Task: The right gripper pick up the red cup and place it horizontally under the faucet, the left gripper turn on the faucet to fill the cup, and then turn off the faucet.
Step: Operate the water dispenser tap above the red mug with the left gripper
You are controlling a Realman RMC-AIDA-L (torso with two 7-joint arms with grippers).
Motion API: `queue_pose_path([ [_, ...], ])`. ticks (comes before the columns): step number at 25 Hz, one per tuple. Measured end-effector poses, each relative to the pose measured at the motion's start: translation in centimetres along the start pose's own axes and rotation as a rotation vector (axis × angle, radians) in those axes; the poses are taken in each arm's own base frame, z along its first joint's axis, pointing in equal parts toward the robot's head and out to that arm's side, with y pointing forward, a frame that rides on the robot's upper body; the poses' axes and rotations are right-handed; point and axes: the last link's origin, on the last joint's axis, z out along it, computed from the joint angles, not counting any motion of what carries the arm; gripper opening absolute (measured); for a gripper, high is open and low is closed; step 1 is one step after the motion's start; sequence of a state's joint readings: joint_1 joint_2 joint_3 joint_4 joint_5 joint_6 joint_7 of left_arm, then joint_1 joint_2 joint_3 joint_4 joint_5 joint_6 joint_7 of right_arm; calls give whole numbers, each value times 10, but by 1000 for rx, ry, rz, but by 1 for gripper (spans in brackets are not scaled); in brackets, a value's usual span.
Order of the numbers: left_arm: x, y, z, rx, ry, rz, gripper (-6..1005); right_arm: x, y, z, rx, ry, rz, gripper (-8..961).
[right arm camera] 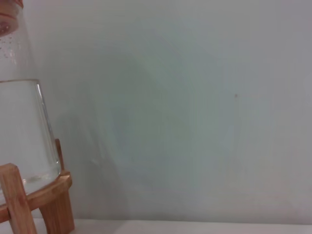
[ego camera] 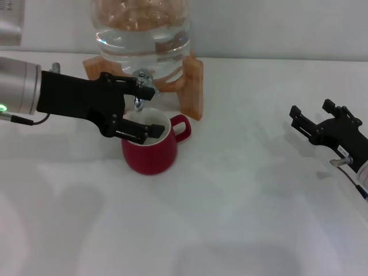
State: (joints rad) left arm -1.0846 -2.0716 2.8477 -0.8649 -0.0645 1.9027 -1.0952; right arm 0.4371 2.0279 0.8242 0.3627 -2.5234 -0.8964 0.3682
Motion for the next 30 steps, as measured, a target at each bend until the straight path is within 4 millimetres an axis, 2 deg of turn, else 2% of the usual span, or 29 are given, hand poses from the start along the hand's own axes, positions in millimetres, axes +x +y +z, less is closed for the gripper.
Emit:
queue_pose_path([
  [18, 9, -4, 14, -33, -36, 19, 886, -1, 0, 1, 1, -4, 0, 857],
  [30, 14, -7, 14, -32, -49, 30, 886, -1, -2, 0, 5, -6, 0, 858],
])
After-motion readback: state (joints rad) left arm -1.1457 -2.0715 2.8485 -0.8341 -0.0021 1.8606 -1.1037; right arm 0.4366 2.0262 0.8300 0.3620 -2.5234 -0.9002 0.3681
